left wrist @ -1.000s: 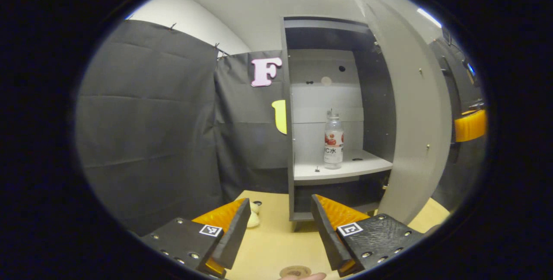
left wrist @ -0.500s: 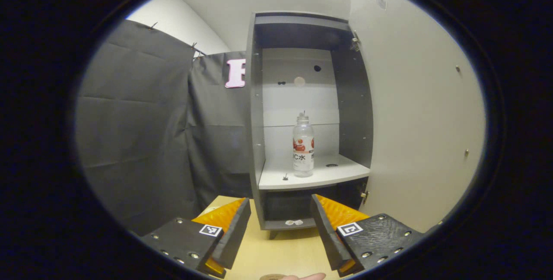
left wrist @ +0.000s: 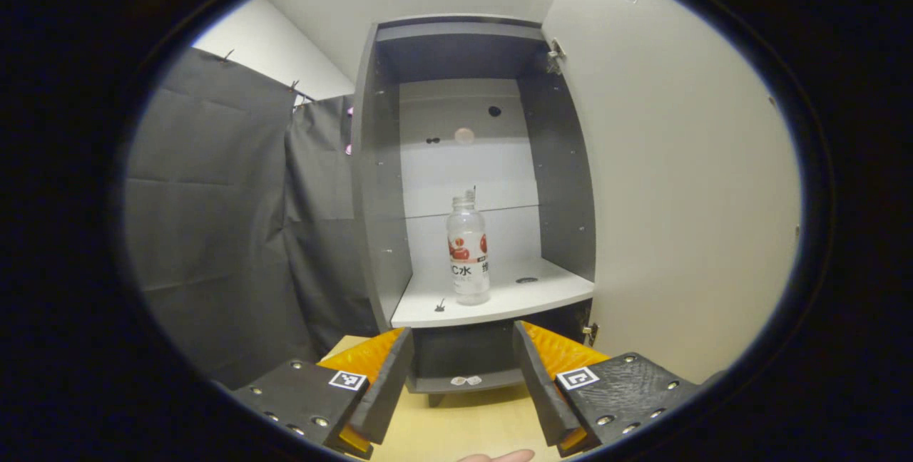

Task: Open the cabinet door with the right hand, grasp the bottle in the cabinet with the left hand and place it on the coaster, then close the cabinet door with the right hand.

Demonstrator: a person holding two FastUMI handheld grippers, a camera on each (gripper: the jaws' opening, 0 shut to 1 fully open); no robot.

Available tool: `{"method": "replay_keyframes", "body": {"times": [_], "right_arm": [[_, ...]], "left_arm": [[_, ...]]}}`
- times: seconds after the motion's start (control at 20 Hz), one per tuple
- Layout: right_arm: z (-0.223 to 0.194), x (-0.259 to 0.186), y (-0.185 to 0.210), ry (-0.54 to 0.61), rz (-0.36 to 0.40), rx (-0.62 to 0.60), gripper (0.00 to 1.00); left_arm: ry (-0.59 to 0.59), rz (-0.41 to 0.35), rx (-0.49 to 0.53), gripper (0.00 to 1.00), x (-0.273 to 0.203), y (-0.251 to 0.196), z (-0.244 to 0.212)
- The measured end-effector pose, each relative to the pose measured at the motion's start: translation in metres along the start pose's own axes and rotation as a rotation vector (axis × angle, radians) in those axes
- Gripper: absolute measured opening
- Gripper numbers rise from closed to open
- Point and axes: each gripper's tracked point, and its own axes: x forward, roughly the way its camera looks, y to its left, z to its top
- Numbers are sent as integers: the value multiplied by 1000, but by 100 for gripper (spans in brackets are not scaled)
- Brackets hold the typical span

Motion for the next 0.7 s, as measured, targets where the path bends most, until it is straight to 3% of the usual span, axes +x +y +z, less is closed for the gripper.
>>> {"method": "replay_keyframes", "body": {"times": [0.2, 0.45, 0.5, 0.55, 0.6, 0.7], "right_arm": [[-8, -30, -14, -21, -117, 8, 17], [-38, -78, 4, 17, -98, 39, 24], [-44, -90, 4, 36, -121, 15, 34], [-46, -105, -2, 33, -173, -17, 44], [-42, -124, -14, 4, -242, -53, 57], [-28, -161, -31, -51, -366, -91, 85]], "left_arm": [[-35, 75, 8, 81, 31, 6, 14], [-76, 70, 17, 87, 88, 1, 32], [-80, 70, 19, 81, 98, 1, 33], [-88, 73, 23, 81, 110, 1, 36], [-100, 82, 33, 87, 122, 4, 40], [-124, 86, 48, 86, 142, 1, 48]]}}
